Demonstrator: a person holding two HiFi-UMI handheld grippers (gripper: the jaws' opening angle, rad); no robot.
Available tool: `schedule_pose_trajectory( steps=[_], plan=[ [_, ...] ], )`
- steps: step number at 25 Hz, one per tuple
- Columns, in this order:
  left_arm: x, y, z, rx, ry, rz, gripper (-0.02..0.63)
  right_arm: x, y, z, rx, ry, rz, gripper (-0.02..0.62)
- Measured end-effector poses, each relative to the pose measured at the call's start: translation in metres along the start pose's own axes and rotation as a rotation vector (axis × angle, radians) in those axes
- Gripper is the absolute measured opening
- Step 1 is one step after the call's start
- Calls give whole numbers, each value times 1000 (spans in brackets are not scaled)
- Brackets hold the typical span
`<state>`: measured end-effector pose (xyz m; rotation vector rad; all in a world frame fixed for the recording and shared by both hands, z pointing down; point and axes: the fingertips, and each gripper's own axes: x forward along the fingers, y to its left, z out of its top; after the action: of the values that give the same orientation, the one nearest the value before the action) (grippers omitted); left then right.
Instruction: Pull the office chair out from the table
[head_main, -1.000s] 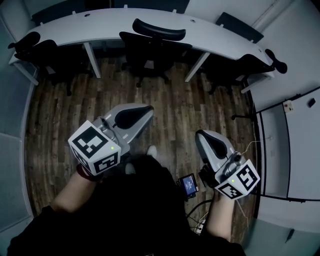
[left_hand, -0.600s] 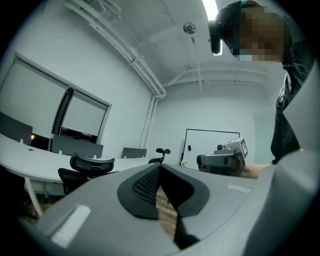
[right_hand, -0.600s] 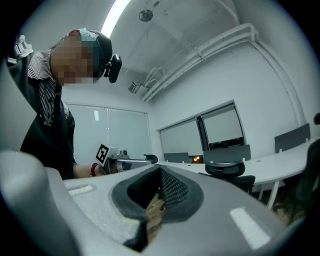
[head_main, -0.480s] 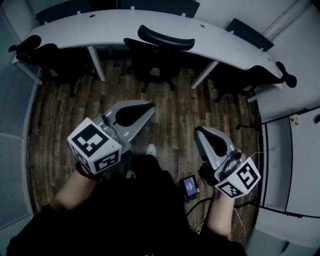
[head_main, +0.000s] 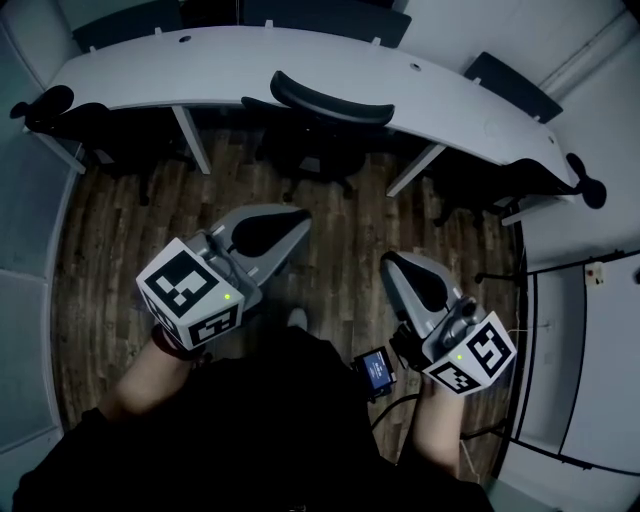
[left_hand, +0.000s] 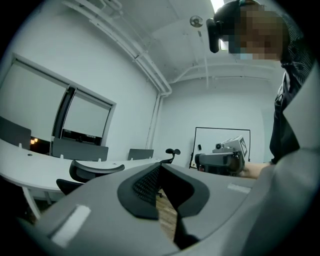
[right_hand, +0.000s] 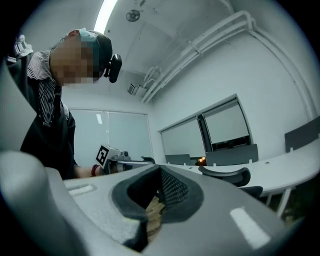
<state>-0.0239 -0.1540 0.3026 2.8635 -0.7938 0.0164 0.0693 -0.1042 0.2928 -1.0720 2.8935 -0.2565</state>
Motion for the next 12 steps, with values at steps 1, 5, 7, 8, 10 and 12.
schedule_pose_trajectory(
  steps=[1, 5, 7, 8, 10, 12],
  plan=[
    [8, 6, 4, 2, 1, 5, 2, 4, -10, 3, 3, 3, 10, 0],
    [38, 29, 22, 14, 4, 31, 2, 21, -49, 19, 5, 10, 49, 0],
    [51, 40, 28, 16, 6, 47, 2, 30, -66, 25, 3, 8, 68, 2],
    [57, 43, 29, 17, 7, 54, 2, 32, -74, 27, 2, 8, 78, 1],
    [70, 48, 31, 22, 7, 65, 2, 35, -89, 30, 1, 6, 97, 1],
    [84, 53, 31, 22, 5, 76, 2, 36, -105, 32, 5, 5, 111, 2]
  ],
)
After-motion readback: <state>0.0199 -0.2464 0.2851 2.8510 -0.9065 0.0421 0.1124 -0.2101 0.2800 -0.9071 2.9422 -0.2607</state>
